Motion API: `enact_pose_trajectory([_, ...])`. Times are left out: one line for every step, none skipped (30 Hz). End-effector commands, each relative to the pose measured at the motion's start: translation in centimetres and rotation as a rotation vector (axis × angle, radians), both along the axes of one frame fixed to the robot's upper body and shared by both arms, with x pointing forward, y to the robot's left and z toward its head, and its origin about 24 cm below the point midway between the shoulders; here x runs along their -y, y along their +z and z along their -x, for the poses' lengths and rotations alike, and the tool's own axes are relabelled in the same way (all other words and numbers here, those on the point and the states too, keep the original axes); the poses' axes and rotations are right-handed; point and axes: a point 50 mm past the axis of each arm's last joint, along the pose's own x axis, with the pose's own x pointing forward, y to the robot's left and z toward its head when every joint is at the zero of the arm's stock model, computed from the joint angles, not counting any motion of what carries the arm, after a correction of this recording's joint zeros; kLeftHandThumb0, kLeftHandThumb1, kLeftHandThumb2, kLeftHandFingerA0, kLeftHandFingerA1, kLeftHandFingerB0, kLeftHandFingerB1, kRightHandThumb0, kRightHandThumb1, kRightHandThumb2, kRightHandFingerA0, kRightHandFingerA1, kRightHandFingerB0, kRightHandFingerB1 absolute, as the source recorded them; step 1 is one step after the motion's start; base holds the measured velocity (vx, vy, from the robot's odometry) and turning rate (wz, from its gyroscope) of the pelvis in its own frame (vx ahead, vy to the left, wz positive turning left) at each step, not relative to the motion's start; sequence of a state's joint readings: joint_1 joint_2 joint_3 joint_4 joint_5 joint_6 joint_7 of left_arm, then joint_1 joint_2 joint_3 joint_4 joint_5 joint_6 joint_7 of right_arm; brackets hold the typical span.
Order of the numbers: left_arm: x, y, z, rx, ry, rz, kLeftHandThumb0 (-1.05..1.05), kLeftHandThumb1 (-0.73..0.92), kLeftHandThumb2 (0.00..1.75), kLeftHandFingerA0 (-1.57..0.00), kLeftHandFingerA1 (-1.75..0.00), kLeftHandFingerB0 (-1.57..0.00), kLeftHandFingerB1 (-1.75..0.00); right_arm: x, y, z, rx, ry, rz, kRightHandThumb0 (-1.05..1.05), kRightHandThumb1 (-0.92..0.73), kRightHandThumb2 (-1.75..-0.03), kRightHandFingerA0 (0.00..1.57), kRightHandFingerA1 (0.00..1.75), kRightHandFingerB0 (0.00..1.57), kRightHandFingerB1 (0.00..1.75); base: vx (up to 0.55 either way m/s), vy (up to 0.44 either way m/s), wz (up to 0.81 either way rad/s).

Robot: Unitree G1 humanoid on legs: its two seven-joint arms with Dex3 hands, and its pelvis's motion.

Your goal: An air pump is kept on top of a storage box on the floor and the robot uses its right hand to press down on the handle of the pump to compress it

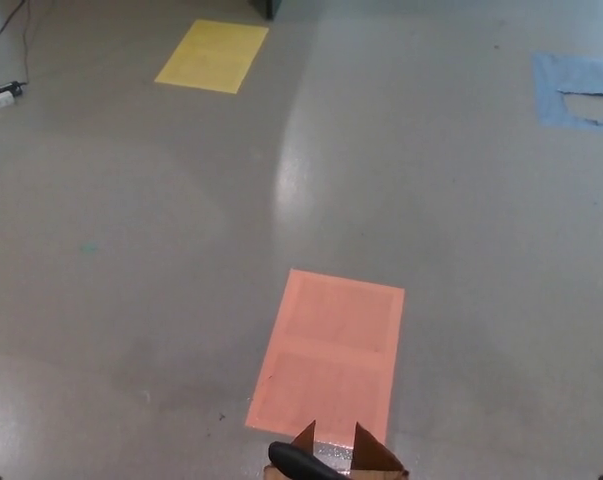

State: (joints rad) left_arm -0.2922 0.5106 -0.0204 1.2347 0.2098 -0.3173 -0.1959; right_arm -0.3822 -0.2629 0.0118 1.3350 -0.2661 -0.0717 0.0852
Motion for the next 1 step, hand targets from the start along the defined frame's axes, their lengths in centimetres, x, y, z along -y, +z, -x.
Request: enact_pose_trajectory([-0.5,-0.1,0.38,-0.008,0.05,-0.001,-0.52,0.84,0.65,-0.23,-0.34,-0.15,-0.29,0.69,0.19,0.16,-0.01,-0.016,-0.007,-0.81,-0.78,-1.04,0.06,0.22,0.06,0.18,0.0,0.0,0.0])
